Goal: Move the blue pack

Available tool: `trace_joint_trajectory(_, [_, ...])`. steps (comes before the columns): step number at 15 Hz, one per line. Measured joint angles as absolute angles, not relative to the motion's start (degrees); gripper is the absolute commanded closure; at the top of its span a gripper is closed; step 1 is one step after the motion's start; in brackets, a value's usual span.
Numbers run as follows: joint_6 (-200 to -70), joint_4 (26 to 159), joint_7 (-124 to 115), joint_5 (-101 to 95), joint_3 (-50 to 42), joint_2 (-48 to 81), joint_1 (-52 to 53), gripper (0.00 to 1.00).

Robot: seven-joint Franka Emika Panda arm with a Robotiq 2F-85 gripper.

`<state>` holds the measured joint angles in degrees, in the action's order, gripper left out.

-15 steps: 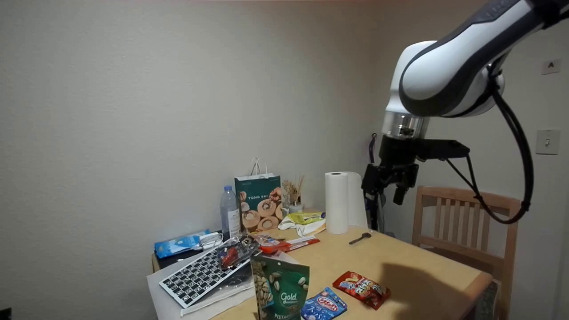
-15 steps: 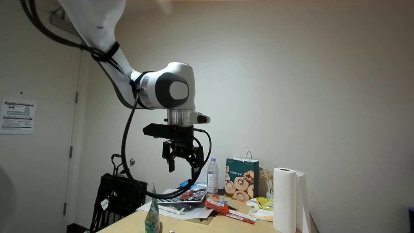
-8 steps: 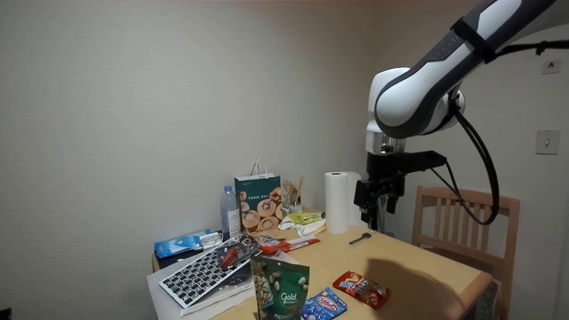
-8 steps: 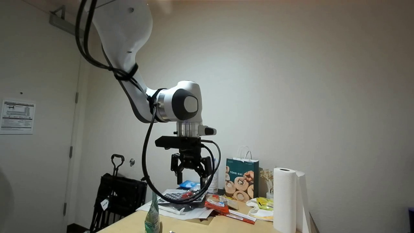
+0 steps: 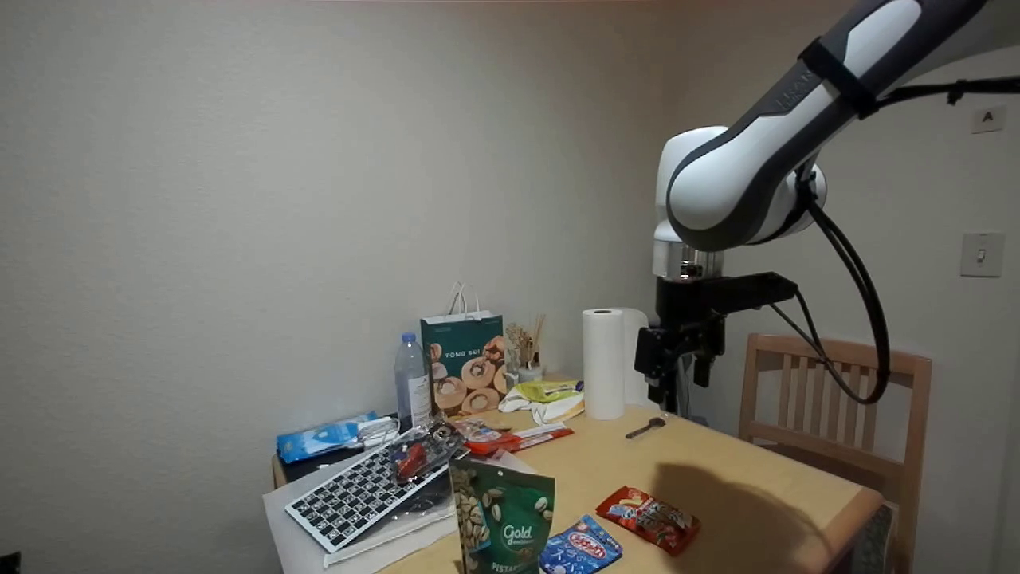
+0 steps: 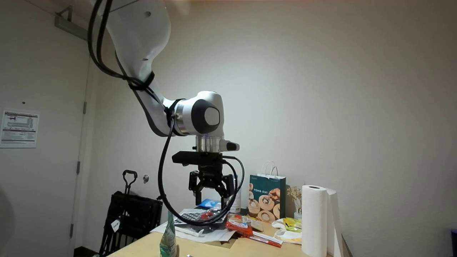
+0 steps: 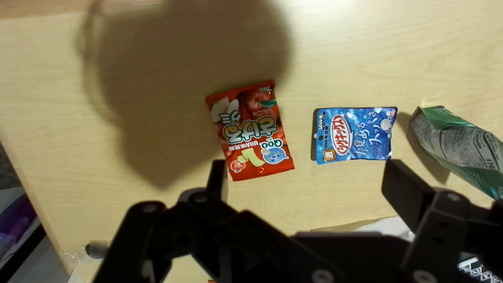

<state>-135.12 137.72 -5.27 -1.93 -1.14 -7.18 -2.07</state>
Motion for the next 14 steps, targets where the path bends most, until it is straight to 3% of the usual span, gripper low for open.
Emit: trace_joint_trajectory(14, [-128.4,116.9,-7.9,-5.3,-0.2,14.8,2.2,0.00])
